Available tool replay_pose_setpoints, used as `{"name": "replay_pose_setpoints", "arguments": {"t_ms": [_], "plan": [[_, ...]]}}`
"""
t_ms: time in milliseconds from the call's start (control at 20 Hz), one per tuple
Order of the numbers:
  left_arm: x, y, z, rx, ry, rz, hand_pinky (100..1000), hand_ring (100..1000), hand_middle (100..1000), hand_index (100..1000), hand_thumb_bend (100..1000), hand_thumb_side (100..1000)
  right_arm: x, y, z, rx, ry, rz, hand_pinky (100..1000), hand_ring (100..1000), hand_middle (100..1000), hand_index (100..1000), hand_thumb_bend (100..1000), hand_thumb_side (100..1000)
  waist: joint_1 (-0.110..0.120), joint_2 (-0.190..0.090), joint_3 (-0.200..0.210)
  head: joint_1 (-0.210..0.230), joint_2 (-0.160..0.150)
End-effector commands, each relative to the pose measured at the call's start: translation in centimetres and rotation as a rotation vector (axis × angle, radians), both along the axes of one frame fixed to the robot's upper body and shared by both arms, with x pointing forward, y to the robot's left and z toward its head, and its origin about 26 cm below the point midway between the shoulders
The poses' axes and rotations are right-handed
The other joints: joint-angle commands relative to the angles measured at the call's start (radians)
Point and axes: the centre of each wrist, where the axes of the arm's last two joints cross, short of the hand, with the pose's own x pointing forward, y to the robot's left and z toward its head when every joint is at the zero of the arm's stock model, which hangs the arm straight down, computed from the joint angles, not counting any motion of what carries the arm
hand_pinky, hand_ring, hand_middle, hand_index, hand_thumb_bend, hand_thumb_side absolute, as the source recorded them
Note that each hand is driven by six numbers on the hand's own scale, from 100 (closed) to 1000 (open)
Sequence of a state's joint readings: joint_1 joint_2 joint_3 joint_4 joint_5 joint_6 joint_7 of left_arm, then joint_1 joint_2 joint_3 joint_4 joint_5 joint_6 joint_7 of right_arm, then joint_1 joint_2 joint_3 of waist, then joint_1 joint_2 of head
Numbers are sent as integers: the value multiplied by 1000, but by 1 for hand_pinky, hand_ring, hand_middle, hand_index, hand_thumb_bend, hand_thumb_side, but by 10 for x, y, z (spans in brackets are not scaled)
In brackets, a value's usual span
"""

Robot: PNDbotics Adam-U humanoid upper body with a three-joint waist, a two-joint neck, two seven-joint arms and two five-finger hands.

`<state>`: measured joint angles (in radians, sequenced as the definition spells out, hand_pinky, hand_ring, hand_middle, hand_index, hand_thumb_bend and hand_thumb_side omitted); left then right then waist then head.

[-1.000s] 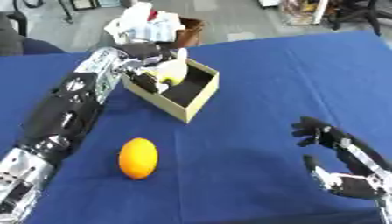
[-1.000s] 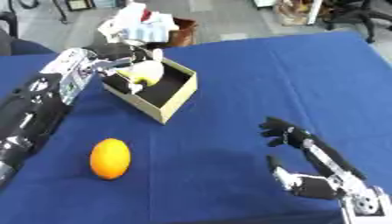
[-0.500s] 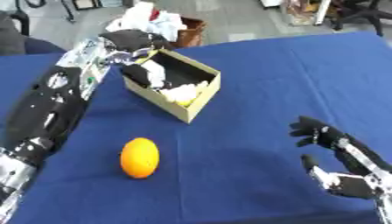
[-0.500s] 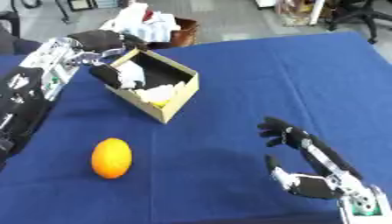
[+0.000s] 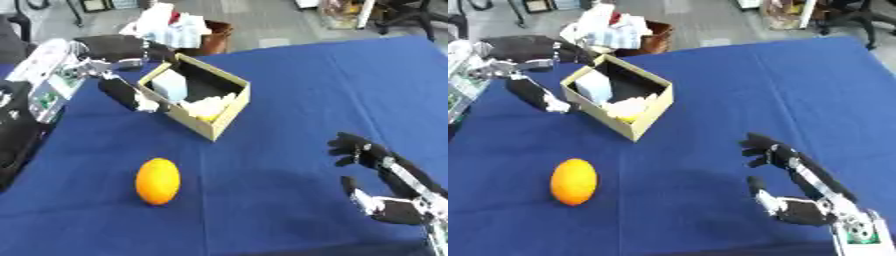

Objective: Pick up objects on the table and place them in the box.

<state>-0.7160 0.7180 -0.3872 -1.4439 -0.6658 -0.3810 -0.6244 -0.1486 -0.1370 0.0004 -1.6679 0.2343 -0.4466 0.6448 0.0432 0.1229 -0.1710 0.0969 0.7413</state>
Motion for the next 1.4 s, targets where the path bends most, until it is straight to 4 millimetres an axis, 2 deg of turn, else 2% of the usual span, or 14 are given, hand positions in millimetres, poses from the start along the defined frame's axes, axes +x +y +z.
{"name": "replay_pose_setpoints", "arguments": {"t_ms": [50,350,500,650,900,950,1100,1200,1250,1300,1400], "plan": [[-19,1,10,96,36,-40,855,797,821,922,535,726,2,-5,6,-15,-21,-4,735,841,862,1000,100,380,6,-26,1,-8,-16],[-38,-5,-17,210,126,-71,873,819,855,929,590,680,2,-4,7,-17,-25,2,735,841,861,1000,100,381,9,-23,-5,-7,-18],[-42,-7,-27,254,127,-75,878,826,867,932,597,668,2,-4,8,-17,-26,2,735,841,861,1000,100,382,12,-22,-8,-6,-18],[-41,-6,-34,263,109,-54,881,829,874,935,623,604,2,-3,8,-19,-26,6,735,841,861,1000,100,383,14,-21,-9,-9,-19],[-38,-2,-54,264,93,-23,855,801,847,922,570,577,3,-3,9,-16,-29,7,735,841,861,1000,100,383,14,-21,-13,-12,-22],[-38,-1,-58,260,101,-24,842,783,822,911,534,552,3,-2,9,-16,-29,8,735,841,861,1000,100,383,14,-20,-13,-12,-22],[-38,-1,-65,228,122,-38,793,700,722,856,424,401,3,-2,9,-17,-28,9,735,841,861,1000,100,383,14,-20,-12,-12,-21],[-37,-2,-64,175,109,-36,749,620,614,787,288,355,3,-3,9,-17,-29,7,735,841,861,1000,100,380,13,-20,-12,-13,-20],[-37,-1,-63,144,98,-32,749,620,614,787,288,355,3,-3,9,-17,-29,7,735,841,861,1000,100,380,13,-20,-12,-12,-20],[-37,-1,-61,107,80,-27,718,571,551,738,182,319,3,-3,9,-17,-29,6,735,841,861,1000,100,380,13,-20,-11,-13,-20],[-37,-2,-53,37,44,-19,706,542,516,709,101,296,3,-3,9,-16,-30,4,735,841,861,1000,100,380,12,-20,-10,-13,-21]]}}
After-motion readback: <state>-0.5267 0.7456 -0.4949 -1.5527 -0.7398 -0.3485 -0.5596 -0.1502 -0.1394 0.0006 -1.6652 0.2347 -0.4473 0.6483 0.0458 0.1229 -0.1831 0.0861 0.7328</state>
